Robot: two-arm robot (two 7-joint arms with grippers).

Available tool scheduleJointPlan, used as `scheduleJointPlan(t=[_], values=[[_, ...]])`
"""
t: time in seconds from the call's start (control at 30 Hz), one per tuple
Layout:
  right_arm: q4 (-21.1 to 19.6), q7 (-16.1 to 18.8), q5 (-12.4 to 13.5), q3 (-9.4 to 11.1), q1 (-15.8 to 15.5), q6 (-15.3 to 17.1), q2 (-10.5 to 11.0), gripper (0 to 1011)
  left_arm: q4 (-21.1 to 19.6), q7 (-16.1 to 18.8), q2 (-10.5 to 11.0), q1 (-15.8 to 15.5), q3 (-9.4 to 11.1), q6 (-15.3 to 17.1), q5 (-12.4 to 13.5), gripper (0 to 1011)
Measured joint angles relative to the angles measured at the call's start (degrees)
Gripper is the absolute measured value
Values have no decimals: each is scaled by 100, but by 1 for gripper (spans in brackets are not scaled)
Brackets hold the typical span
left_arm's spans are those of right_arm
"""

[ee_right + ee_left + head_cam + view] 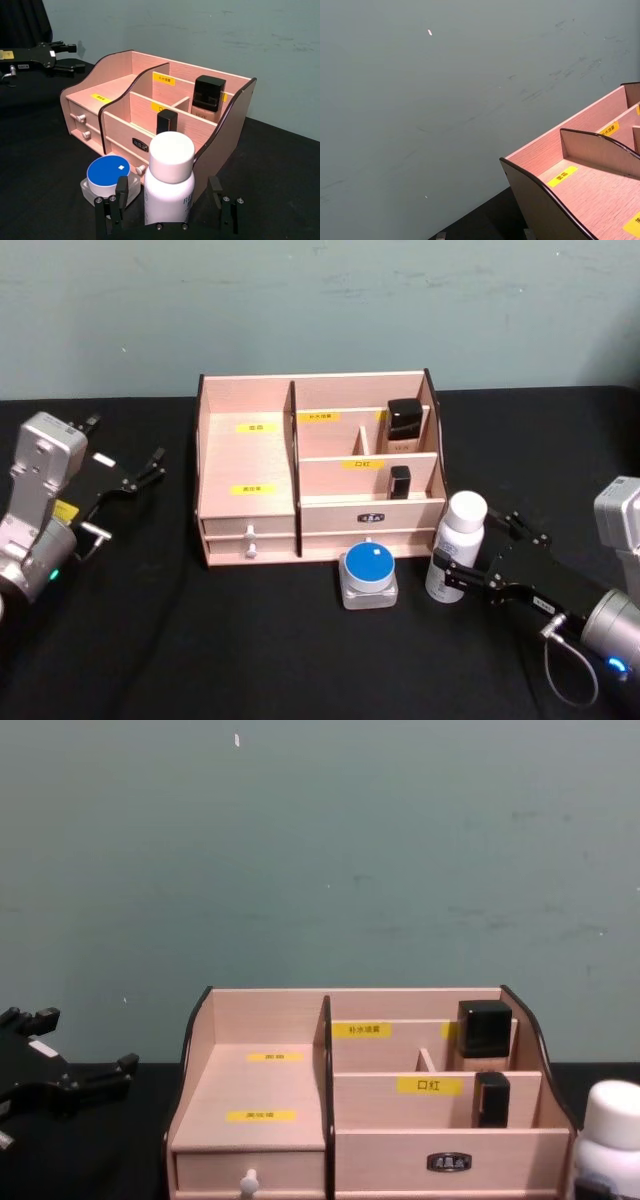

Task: Pick up the facial cleanser and watermelon frost from the table and place them into the tiered storage box.

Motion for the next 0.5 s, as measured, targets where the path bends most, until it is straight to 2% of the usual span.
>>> scheduleJointPlan(t=[0.5], values=[[180,10,-129,-101,243,-14,-137,1002,0,0,0,0,0,0,0,1001]])
